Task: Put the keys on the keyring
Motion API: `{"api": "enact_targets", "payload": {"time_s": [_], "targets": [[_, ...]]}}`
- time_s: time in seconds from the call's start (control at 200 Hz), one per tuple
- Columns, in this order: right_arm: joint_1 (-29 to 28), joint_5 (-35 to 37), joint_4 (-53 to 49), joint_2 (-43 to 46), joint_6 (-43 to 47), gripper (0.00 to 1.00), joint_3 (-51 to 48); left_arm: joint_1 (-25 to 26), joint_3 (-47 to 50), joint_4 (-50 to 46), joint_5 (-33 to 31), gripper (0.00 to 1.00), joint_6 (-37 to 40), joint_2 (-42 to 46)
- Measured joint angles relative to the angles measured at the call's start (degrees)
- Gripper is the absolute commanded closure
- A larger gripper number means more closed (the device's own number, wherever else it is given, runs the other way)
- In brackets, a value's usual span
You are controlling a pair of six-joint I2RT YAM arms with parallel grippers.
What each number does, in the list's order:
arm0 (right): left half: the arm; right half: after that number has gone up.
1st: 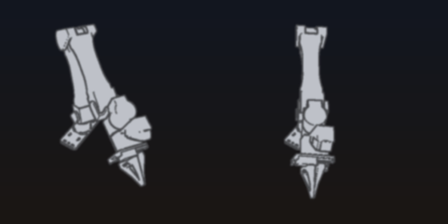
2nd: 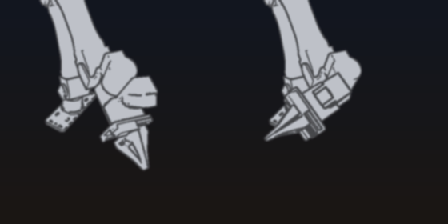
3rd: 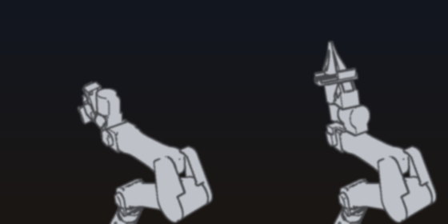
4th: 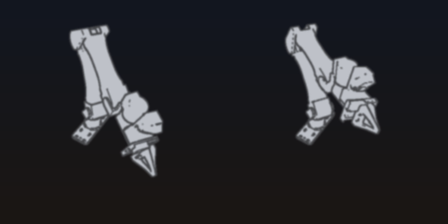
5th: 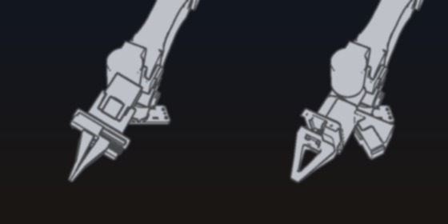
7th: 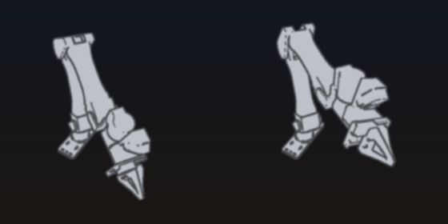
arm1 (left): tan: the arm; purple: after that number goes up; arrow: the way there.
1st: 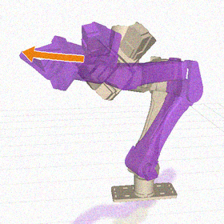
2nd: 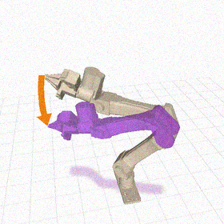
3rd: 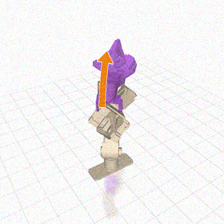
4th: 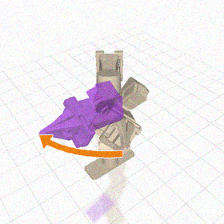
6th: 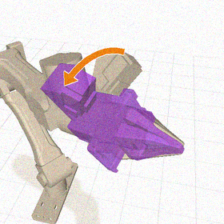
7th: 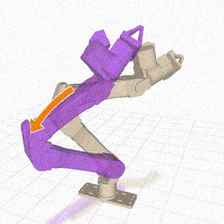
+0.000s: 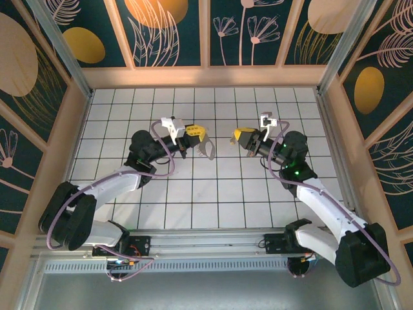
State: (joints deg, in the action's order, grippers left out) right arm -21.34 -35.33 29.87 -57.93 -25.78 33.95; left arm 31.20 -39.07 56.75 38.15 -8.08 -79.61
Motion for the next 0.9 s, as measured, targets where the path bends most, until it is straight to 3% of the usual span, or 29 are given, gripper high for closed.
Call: {"api": "enact_targets", "payload": {"time_s": [0.315, 0.901], "targets": [[-0.5, -0.3, 1.2, 0.5, 0.0, 1.0, 0.0, 1.4, -1.8, -2.0, 0.5, 1.0, 1.5, -1.8], [-8.0, 3.0, 1.7, -0.3, 3.0, 1.0, 1.2, 2.7, -4.5, -5.0, 0.6, 1.0, 2.3, -2.9]]}}
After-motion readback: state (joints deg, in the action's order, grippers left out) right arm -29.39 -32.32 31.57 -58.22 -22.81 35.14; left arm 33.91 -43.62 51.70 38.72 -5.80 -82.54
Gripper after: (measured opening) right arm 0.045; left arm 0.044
